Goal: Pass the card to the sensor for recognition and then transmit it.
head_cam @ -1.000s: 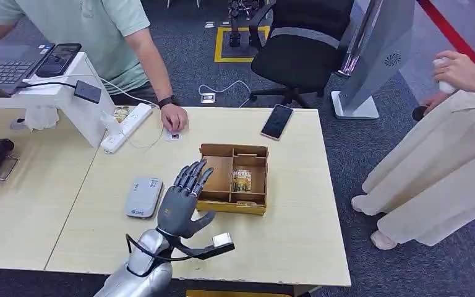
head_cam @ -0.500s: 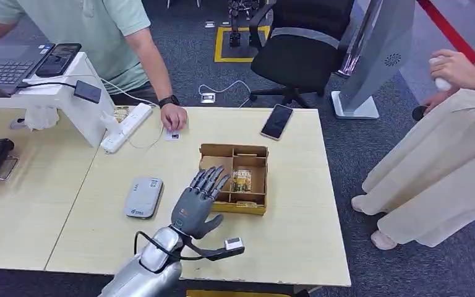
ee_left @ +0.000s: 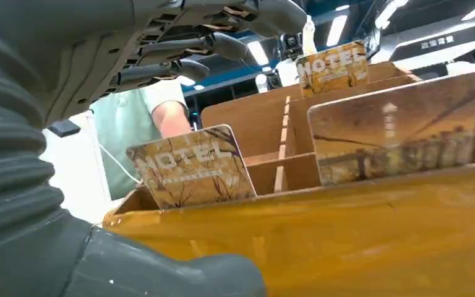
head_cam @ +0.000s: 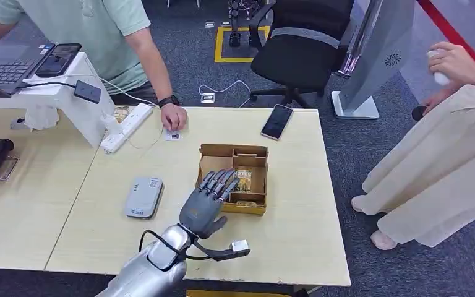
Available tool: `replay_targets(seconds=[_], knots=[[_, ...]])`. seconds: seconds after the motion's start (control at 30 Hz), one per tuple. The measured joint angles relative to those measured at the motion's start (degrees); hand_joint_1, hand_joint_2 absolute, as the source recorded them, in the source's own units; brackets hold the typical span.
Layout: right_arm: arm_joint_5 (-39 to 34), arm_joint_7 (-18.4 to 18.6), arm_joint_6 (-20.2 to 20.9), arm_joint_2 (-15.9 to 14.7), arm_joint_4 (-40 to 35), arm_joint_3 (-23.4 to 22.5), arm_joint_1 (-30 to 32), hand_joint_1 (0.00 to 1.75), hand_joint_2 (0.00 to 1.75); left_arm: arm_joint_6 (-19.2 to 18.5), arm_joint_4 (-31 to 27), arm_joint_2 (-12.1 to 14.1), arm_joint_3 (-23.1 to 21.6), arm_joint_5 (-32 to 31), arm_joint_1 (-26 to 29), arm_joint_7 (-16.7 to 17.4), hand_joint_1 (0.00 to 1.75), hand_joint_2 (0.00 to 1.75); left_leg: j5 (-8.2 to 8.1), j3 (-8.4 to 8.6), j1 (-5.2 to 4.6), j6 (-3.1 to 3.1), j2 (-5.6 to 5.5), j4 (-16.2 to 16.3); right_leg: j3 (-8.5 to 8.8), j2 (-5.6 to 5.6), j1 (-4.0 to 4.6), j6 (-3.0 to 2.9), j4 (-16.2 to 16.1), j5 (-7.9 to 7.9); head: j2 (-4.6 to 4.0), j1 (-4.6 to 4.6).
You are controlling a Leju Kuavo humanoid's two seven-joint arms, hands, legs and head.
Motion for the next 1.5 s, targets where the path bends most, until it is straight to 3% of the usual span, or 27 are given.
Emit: replay_targets(seconds=[0.73,1.5], knots=[[-0.9,0.0,-0.5,0.0,0.0,0.8,0.0,0.00,1.75,0.3,0.5,-0.7,0.0,1.3,-2.2,1.1,0.00,1.75,0.00,-0.01,0.00,0.00,0.00,0.0,0.00,0.00,0.00,0.00,0.0,0.00,0.00,0.00],[-1.8,0.0,-0.8,0.0,0.0,1.0,0.2,0.00,1.75,-2.4,-0.8,2.3,0.1,4.4,-2.0,-1.9,0.00,1.75,0.00,-0.01,0.00,0.00,0.00,0.0,0.00,0.00,0.00,0.00,0.0,0.00,0.00,0.00]])
